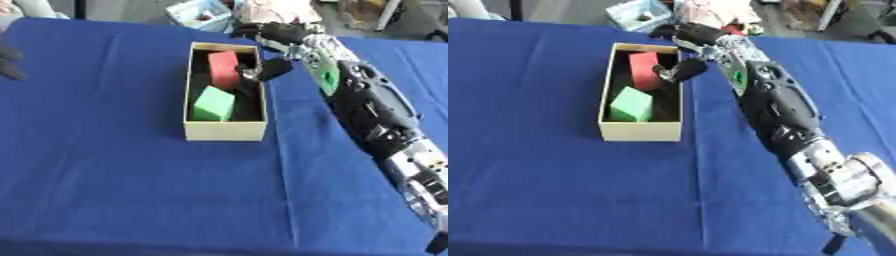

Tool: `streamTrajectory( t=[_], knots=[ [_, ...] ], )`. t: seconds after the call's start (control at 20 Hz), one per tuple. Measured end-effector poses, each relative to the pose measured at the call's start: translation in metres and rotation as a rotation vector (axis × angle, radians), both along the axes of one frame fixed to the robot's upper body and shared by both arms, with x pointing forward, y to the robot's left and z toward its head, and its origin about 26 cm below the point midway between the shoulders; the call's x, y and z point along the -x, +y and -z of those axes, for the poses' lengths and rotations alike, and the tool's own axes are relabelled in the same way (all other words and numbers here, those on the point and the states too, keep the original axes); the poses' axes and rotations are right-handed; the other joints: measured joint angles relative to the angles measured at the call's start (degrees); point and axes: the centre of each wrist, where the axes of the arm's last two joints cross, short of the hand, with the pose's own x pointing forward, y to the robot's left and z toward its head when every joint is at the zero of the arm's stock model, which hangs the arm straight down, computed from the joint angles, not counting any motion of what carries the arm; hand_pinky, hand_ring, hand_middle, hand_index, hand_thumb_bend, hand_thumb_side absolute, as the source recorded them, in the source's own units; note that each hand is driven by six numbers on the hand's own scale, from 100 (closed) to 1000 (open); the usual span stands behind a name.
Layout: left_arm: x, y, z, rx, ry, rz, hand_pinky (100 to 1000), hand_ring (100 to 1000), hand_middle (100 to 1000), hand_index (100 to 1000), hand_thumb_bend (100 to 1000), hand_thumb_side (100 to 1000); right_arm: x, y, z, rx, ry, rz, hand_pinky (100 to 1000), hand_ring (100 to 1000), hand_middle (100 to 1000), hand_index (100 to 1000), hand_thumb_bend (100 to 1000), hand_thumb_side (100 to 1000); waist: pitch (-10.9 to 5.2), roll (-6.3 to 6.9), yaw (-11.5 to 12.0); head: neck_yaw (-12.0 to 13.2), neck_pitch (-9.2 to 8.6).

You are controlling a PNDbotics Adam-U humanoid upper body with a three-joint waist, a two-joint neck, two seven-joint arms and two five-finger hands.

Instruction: Pick up objects on the table and place them in the box.

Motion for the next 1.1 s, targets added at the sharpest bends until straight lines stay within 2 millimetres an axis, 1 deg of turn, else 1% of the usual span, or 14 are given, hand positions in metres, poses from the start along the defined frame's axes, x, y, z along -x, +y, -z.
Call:
streamTrajectory(
  t=[0.15, 0.4, 0.55, 0.75, 0.85, 0.95, 1.0, 1.1],
  knots=[
    [0.0, 0.002, 0.001, 0.003, 0.006, -0.011, 724, 618, 666, 862, 100, 914, 0.003, -0.001, -0.007, 0.005, -0.017, -0.024, 868, 938, 978, 1000, 198, 661, 0.0, 0.0, -0.81, 0.22, -0.03],
    [0.002, 0.006, 0.006, 0.006, 0.028, -0.049, 694, 597, 648, 839, 100, 916, 0.015, -0.006, -0.025, -0.068, -0.072, -0.117, 873, 948, 961, 1000, 107, 566, -0.01, -0.03, -3.2, 0.93, -0.24],
    [0.003, 0.008, 0.009, 0.003, 0.049, -0.079, 631, 542, 593, 779, 100, 892, 0.028, -0.011, -0.036, -0.152, -0.108, -0.166, 873, 950, 952, 1000, 100, 517, -0.08, -0.05, -4.64, 1.56, -0.25],
    [0.004, 0.009, 0.012, -0.004, 0.071, -0.132, 533, 458, 499, 685, 100, 843, 0.05, -0.013, -0.047, -0.251, -0.127, -0.219, 873, 954, 937, 1000, 100, 456, -0.64, 0.03, -6.42, 2.6, -0.25],
    [0.004, 0.008, 0.012, -0.018, 0.069, -0.165, 472, 399, 444, 626, 100, 824, 0.061, -0.012, -0.052, -0.29, -0.12, -0.239, 873, 956, 931, 1000, 100, 389, -0.76, 0.1, -7.26, 3.0, -0.22],
    [0.004, 0.007, 0.012, -0.041, 0.063, -0.188, 446, 375, 418, 601, 100, 817, 0.071, -0.01, -0.056, -0.319, -0.103, -0.256, 873, 958, 930, 1000, 100, 354, -1.01, 0.19, -8.01, 3.28, -0.15],
    [0.003, 0.005, 0.012, -0.054, 0.058, -0.194, 425, 355, 397, 580, 100, 821, 0.075, -0.009, -0.058, -0.33, -0.094, -0.263, 874, 960, 930, 1000, 100, 276, -1.09, 0.24, -8.31, 3.4, -0.09],
    [0.002, 0.001, 0.012, -0.076, 0.047, -0.199, 429, 355, 392, 564, 100, 834, 0.082, -0.007, -0.06, -0.344, -0.076, -0.271, 873, 960, 925, 1000, 100, 196, -1.14, 0.33, -8.91, 3.54, 0.08]
  ],
)
